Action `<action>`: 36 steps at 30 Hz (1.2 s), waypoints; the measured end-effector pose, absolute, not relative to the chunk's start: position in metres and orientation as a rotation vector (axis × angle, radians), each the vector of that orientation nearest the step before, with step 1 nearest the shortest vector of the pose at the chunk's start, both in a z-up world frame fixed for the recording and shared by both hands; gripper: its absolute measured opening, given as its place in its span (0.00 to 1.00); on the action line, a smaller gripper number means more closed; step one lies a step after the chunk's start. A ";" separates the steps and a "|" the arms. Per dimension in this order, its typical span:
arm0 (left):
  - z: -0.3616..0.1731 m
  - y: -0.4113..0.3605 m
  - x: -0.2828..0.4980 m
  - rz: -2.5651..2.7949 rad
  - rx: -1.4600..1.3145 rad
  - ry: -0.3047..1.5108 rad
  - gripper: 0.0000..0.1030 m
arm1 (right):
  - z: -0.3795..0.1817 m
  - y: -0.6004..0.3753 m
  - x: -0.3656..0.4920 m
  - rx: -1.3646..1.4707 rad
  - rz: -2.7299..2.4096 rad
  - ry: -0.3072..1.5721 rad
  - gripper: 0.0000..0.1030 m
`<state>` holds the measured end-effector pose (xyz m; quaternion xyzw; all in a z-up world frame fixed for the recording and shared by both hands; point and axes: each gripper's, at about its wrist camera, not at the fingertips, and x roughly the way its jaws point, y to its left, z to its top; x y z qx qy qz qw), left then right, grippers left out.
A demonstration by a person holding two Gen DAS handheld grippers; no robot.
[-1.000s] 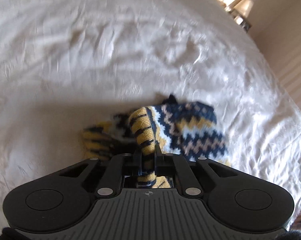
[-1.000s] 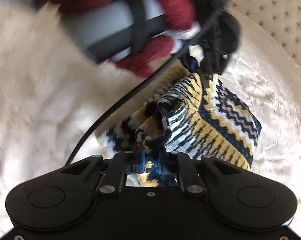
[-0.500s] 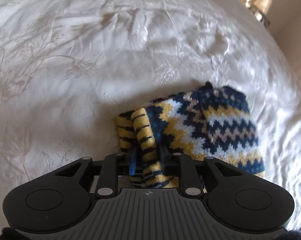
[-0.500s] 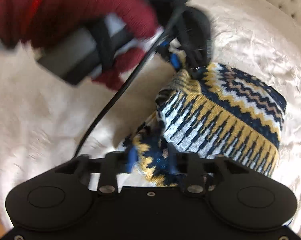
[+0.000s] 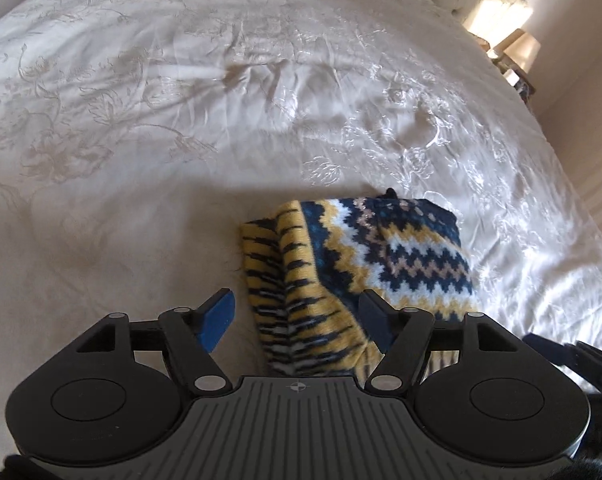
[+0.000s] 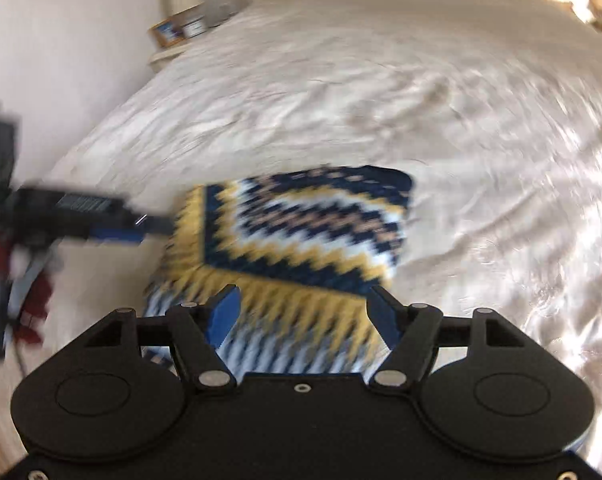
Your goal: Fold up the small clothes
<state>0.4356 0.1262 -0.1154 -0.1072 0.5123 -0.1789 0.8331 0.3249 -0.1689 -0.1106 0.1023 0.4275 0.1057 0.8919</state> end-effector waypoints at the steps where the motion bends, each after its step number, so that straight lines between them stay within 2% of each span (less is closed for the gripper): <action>1: -0.116 0.125 0.437 -0.379 -0.232 1.084 0.65 | -0.114 -0.178 0.334 0.249 0.208 0.899 0.70; 11: -0.145 0.098 0.472 -0.347 -0.257 1.165 0.67 | -0.123 -0.216 0.369 0.363 0.201 0.905 0.71; 14: -0.146 0.092 0.478 -0.381 -0.309 1.157 0.63 | -0.128 -0.213 0.380 0.336 0.221 0.920 0.71; 15: -0.147 0.088 0.479 -0.385 -0.312 1.166 0.57 | -0.132 -0.213 0.386 0.337 0.219 0.929 0.71; 17: -0.148 0.083 0.477 -0.374 -0.289 1.165 0.27 | -0.142 -0.216 0.399 0.365 0.204 0.946 0.71; 19: -0.146 0.083 0.471 -0.368 -0.277 1.121 0.09 | -0.153 -0.222 0.410 0.427 0.175 0.969 0.71; 24: -0.121 0.119 0.440 -0.306 -0.379 0.984 0.07 | -0.156 -0.223 0.416 0.482 0.179 0.965 0.70; 28: -0.135 0.138 0.436 -0.239 -0.358 1.036 0.07 | -0.156 -0.214 0.416 0.452 0.214 0.963 0.70; 32: -0.160 0.133 0.452 -0.205 -0.327 1.116 0.19 | -0.160 -0.211 0.416 0.422 0.175 0.989 0.70; 35: -0.159 0.122 0.461 -0.202 -0.278 1.128 0.22 | -0.141 -0.201 0.410 0.335 0.191 0.924 0.70; 36: -0.157 0.119 0.463 -0.205 -0.268 1.126 0.23 | -0.133 -0.197 0.407 0.310 0.201 0.898 0.65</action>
